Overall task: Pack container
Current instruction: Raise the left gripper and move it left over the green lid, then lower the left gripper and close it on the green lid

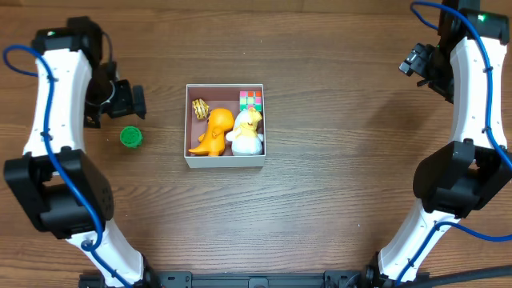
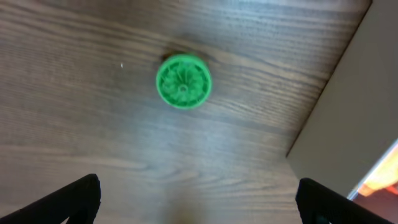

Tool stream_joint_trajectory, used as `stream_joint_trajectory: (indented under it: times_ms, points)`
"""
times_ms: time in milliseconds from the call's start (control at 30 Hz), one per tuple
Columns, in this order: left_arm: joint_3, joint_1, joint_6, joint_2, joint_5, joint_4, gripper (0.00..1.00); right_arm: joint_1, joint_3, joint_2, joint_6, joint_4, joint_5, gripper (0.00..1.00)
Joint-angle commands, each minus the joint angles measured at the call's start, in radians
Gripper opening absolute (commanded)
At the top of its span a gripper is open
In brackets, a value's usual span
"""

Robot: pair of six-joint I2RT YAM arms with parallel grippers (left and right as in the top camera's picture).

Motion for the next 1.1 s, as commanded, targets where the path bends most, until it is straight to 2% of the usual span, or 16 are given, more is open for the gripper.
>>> stream_joint_trajectory:
  times_ms: [0,100,333,1067]
  points:
    - [-0.103,0.008,0.077,-0.018,-0.075,0.082,1.00,-0.001,0.000,-0.006,0.005,0.006,0.006,1.00]
    - [-0.173,0.003,0.077,-0.018,-0.096,0.174,1.00,-0.001,0.000,-0.006,0.005,0.006,0.006,1.00]
    - [-0.235,0.003,0.013,-0.018,-0.146,0.268,1.00,-0.001,0.000,-0.006,0.005,0.006,0.006,1.00]
    - [-0.271,-0.018,0.040,0.113,-0.083,0.360,1.00,-0.001,0.000,-0.006,0.005,0.006,0.006,1.00]
